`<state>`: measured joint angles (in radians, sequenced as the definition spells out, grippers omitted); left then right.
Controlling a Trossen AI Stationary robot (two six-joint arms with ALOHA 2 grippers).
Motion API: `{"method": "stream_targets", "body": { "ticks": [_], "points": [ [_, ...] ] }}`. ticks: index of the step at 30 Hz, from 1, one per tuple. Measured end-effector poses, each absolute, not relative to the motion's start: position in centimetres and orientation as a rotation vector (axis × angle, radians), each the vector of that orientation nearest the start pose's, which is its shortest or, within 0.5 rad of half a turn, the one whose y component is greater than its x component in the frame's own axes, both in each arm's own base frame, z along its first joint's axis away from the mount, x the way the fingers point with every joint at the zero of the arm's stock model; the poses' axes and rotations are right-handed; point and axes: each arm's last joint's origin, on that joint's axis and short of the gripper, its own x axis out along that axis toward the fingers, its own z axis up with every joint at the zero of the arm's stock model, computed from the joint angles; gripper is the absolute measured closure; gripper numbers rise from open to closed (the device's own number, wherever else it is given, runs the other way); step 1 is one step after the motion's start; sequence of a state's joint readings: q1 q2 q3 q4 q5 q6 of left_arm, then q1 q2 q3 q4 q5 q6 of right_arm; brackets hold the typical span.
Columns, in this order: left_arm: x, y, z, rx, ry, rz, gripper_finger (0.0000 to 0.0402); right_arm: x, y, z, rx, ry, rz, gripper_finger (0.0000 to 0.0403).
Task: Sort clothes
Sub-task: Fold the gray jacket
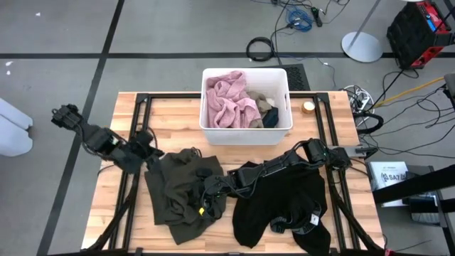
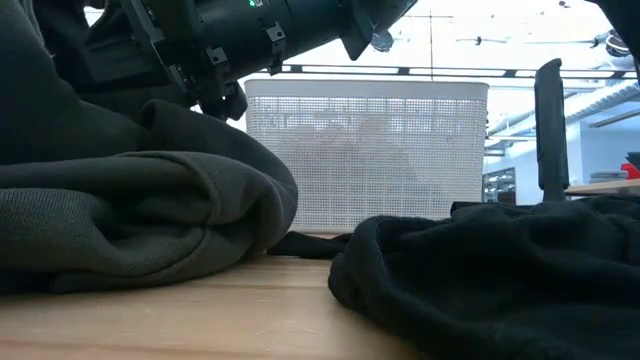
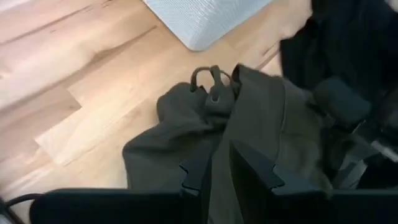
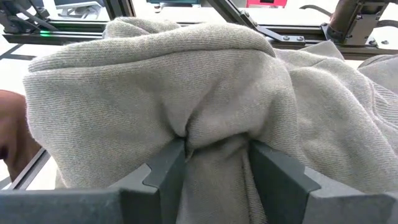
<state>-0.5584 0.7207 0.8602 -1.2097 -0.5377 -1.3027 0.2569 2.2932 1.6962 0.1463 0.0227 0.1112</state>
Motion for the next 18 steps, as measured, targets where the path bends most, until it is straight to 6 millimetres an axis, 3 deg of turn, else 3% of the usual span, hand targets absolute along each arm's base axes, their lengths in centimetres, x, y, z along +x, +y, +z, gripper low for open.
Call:
{"method": "stream_targets", "body": {
  "ticks": [6, 13, 18],
  "points": [
    [7.8, -2.7, 26.8, -0.746, 0.726, 0.541, 0.0337, 50.1, 13.0, 17.1, 0.047, 0.459, 0.204, 0.0236],
    [8.6, -3.4, 22.7, -0.829, 0.868, 0.438, 0.0333, 50.2, 12.6, 17.1, 0.049, 0.459, 0.198, 0.0236],
    [10.0, -3.7, 22.8, -0.732, 0.854, 0.343, 0.0302, 50.4, 12.1, 17.1, 0.07, 0.461, 0.186, 0.0236]
  ]
}}
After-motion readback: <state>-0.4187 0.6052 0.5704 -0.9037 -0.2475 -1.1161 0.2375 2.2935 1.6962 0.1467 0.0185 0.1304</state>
